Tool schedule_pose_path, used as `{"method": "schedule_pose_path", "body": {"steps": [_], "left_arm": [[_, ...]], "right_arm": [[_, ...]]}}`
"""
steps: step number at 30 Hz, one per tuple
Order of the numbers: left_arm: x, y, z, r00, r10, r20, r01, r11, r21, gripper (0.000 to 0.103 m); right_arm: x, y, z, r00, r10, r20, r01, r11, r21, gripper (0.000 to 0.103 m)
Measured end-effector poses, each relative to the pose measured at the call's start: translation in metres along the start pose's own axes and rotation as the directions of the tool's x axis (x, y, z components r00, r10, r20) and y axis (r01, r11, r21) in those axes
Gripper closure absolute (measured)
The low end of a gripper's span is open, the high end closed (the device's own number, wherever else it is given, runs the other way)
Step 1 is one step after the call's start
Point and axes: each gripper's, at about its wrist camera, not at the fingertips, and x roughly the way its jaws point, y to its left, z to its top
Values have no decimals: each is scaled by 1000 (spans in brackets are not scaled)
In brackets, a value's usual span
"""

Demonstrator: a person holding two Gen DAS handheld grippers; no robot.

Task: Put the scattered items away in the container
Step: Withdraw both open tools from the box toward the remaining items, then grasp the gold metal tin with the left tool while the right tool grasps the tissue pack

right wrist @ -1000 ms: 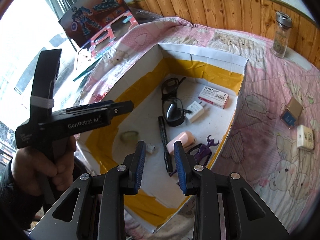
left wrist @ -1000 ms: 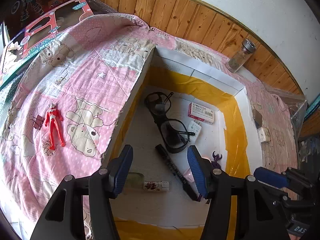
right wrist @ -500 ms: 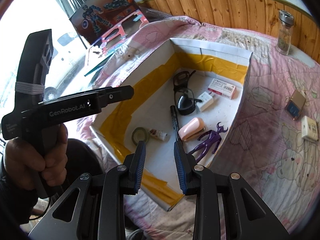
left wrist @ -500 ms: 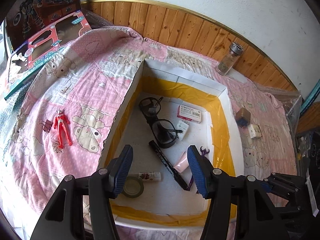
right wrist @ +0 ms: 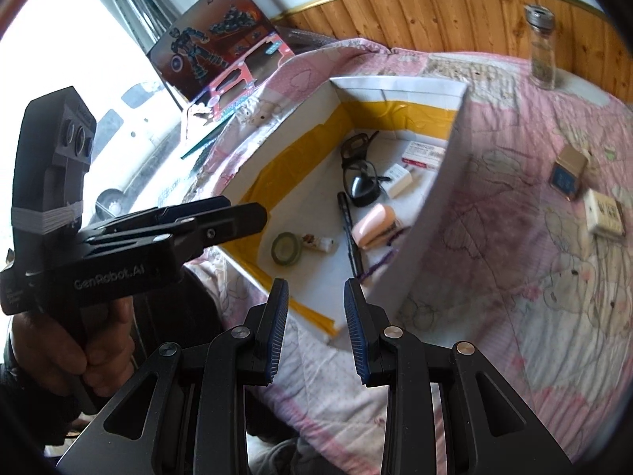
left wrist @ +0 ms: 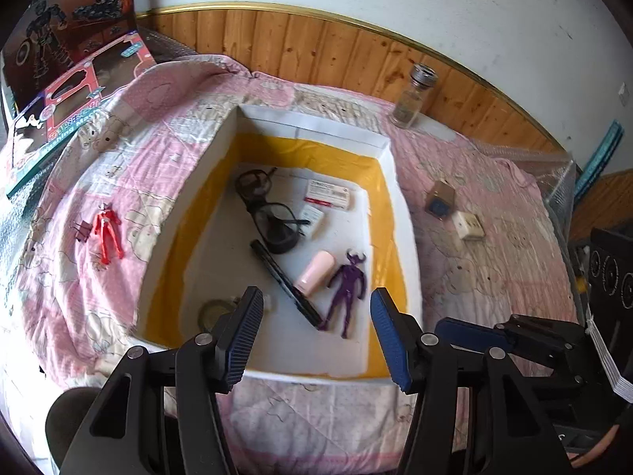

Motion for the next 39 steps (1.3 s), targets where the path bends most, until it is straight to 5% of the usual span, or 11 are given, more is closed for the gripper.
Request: {"method": "schedule_pose_path", "body": {"steps": [12,22,28,39], "left_arm": [[7,-77,-17,996,-69,-54,74,991,115,45],[44,-151,2,992,-86,-93,107,964,242,45],[80,-185,28,991,-84,-108,112,951,287,45],[185,-222,87,989,-47,-142,97,924,370,45]], "right_arm": [[-38,-75,-48,998,-7,55,-4,980,199,70],[-59,-167,-74,992,-56,115,-1,897,442,69],[-65,-224,-72,981,-44,190,-79,800,594,68],[-45,-320,-61,898,-1,439,-382,493,782,57]]}}
